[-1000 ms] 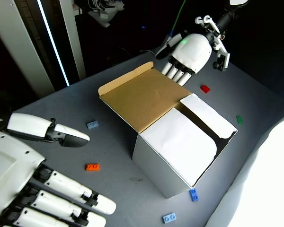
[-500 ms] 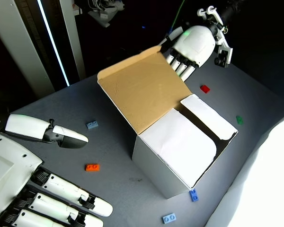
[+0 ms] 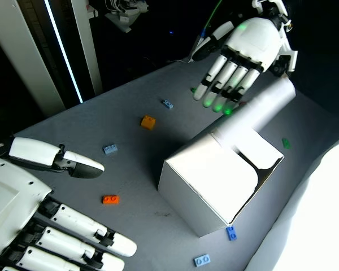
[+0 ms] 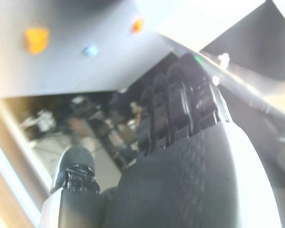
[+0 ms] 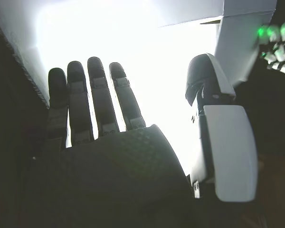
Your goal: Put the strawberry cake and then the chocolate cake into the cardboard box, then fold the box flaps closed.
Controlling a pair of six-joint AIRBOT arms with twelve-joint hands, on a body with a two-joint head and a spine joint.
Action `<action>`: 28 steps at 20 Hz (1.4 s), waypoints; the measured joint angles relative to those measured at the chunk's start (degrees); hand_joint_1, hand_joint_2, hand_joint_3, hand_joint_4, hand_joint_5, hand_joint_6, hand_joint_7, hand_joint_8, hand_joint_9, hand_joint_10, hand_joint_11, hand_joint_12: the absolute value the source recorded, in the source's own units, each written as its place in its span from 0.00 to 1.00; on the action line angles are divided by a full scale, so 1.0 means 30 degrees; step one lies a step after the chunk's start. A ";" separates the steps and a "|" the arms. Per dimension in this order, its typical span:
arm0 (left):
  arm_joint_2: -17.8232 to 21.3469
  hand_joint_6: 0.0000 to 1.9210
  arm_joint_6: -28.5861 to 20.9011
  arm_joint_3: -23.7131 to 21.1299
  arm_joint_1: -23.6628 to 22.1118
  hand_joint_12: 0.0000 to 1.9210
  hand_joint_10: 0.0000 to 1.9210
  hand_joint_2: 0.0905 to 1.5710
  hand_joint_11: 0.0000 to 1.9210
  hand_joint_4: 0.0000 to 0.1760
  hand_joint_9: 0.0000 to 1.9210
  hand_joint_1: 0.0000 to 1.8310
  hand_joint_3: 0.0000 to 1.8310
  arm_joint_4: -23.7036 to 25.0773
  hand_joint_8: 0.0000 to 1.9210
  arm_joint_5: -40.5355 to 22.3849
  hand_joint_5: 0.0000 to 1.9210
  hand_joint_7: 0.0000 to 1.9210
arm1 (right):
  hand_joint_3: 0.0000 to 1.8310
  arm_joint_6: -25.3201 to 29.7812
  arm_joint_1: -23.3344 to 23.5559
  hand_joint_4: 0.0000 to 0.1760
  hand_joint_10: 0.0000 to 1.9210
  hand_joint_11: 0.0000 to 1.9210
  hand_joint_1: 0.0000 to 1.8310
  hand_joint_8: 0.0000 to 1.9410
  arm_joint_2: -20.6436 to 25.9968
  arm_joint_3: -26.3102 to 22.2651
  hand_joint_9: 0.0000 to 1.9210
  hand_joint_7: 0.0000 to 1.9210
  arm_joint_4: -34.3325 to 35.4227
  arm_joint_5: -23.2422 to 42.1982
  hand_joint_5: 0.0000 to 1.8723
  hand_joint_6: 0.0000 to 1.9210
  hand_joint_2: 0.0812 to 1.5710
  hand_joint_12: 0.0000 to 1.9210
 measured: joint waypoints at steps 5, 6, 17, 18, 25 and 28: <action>-0.0590 0.00 0.1013 0.0197 -0.0095 0.41 0.01 0.75 0.00 0.00 0.14 0.03 0.00 -0.0197 0.01 0.1843 0.12 0.15 | 0.00 0.0000 -0.0138 0.00 0.00 0.00 0.00 0.00 0.0036 0.0015 0.12 0.11 0.0087 0.0153 0.10 0.00 0.73 0.32; -0.0685 0.00 0.1311 0.0197 -0.0095 0.40 0.00 0.75 0.00 0.00 0.14 0.02 0.00 -0.0197 0.00 0.2200 0.12 0.15 | 0.00 0.0000 -0.0138 0.00 0.00 0.00 0.00 0.00 0.0036 0.0015 0.12 0.11 0.0066 0.0175 0.10 0.00 0.72 0.35; -0.1384 0.00 0.1719 0.0321 0.0780 0.38 0.00 0.75 0.00 0.00 0.15 0.01 0.00 0.0532 0.00 0.4896 0.12 0.16 | 0.00 0.0000 -0.0284 0.00 0.00 0.00 0.00 0.00 0.0015 0.0015 0.10 0.10 -0.0015 0.0342 0.08 0.00 0.73 0.28; -0.1384 0.00 0.1668 0.0321 0.0823 0.40 0.00 0.75 0.00 0.00 0.15 0.01 0.00 0.0554 0.00 0.4925 0.12 0.16 | 0.00 -0.0007 -0.0364 0.00 0.00 0.00 0.00 0.00 0.0022 0.0015 0.10 0.10 -0.0007 0.0386 0.07 0.00 0.74 0.27; -0.1384 0.00 0.1515 0.0204 0.0998 0.40 0.00 0.75 0.00 0.00 0.16 0.01 0.00 0.0597 0.00 0.5122 0.14 0.17 | 0.00 0.0000 -0.0364 0.00 0.00 0.00 0.00 0.00 0.0000 0.0015 0.13 0.14 -0.0044 0.0357 0.11 0.00 0.73 0.38; -0.1406 0.00 0.1494 0.0321 0.0576 0.40 0.00 0.75 0.00 0.00 0.16 0.02 0.00 0.0976 0.00 0.4918 0.14 0.17 | 0.00 0.0000 -0.0364 0.00 0.00 0.00 0.00 0.00 0.0000 0.0015 0.13 0.13 -0.0051 0.0364 0.10 0.00 0.73 0.33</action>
